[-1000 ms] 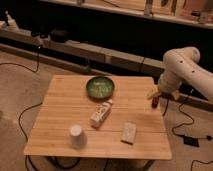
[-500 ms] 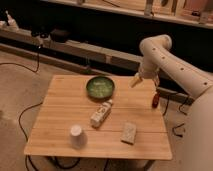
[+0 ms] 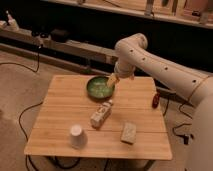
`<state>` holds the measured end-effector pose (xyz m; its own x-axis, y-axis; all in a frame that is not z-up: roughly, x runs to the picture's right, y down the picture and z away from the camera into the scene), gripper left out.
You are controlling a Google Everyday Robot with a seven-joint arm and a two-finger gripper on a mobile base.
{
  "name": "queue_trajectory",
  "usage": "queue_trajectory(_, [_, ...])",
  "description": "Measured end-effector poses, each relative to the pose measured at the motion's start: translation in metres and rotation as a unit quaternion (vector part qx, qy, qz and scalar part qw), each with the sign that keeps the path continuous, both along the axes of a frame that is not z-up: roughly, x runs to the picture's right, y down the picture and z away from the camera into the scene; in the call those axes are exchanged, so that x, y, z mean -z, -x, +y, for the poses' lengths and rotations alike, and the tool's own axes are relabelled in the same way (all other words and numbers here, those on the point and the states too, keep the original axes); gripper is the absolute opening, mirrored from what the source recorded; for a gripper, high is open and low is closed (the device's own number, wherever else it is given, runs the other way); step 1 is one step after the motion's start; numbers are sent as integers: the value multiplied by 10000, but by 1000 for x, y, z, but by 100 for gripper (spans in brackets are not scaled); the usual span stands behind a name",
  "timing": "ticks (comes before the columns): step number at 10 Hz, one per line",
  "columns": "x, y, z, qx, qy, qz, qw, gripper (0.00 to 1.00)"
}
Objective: Move the arm in a circular motion
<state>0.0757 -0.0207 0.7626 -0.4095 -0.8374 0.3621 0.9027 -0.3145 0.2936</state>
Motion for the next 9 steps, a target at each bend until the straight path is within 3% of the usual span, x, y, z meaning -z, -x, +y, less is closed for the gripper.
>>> queue_trajectory(1, [12,17,13,125,-85,-304,9994,80])
queue_trajectory(2, [26,29,37,222,-20,-633,9977,80])
queue_trajectory(4, [47,31,75,212,306,-1006,9942,80])
queue_trajectory(5, [60,19,97,120,581,-1126,9919,80])
queue_trajectory(7, [81,-15,120,-121,932,-1077,9897,80])
queue_trajectory(9, [94,-60,128,-426,1130,-733,9900,80])
